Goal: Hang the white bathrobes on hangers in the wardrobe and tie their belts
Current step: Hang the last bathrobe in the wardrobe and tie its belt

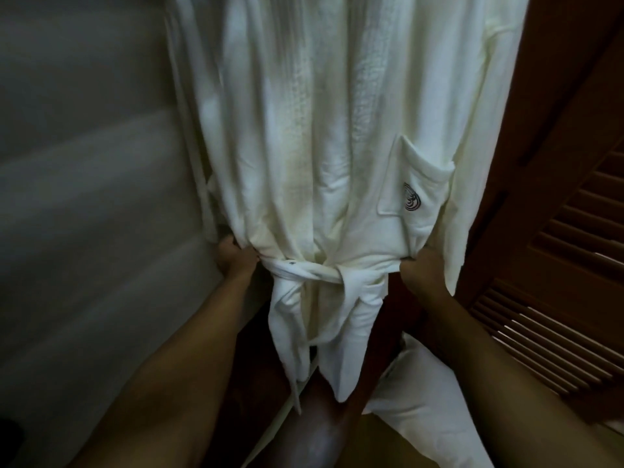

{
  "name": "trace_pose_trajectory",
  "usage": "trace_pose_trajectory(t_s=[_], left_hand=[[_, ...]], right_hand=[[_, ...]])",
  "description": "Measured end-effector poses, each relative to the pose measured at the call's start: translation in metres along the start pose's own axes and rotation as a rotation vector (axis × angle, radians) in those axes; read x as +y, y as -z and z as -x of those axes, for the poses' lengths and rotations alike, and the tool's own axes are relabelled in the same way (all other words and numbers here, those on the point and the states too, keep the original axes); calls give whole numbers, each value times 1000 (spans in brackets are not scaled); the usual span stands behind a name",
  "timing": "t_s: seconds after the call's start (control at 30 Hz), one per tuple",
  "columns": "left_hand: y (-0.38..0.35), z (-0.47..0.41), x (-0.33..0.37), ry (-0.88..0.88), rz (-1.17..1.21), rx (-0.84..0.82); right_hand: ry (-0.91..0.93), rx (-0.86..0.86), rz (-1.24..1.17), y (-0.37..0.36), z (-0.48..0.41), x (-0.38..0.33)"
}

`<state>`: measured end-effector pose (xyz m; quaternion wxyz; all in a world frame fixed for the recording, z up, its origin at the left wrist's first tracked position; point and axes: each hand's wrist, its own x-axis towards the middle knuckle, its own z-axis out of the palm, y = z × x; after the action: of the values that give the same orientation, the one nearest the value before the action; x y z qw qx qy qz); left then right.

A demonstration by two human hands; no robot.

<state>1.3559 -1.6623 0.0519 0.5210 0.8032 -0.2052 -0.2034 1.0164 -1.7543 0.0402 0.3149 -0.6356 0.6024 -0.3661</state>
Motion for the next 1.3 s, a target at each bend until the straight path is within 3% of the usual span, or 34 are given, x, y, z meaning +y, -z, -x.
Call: trace_pose_trajectory(t_s=[0.17,0.33,0.43,0.5,0.57,0.67,0.8,0.9,0.97,1.07,1.17,1.23,1.3], left_hand=[[-18,5,15,-3,36,-80],[-33,20,5,-26,-52,-214],[-43,39,-11,-100,-121,-125],[-52,57,-21,-264,-144,-70],[-67,74,-34,-306,-234,-179],[-87,85,-51,-2,-412,-500],[-105,79,-52,462,203,-616],[-108,73,-39,552,583,-529],[-110,63,-36,515,597,-463],[-114,48,-38,460,561,-457],[-116,37,-49,399,477,-481],[-113,35,-57,270,165,-500],[-102,40,-56,145,-160,-664]], right_hand=[[-32,-49,80,9,3,-19],[-203,-100,192,6,19,-14],[-155,-273,380,-13,40,-18],[-69,-269,379,-31,53,-20],[-36,-200,262,-49,64,-20],[-98,-203,220,-71,70,-12],[-27,-276,102,-85,65,-4],[36,-281,13,-76,66,-9],[118,-203,-55,-65,74,-17],[287,-119,-37,-60,95,-10],[366,-179,103,-70,108,31],[385,-294,175,-79,115,61],[406,-374,219,-86,116,80]])
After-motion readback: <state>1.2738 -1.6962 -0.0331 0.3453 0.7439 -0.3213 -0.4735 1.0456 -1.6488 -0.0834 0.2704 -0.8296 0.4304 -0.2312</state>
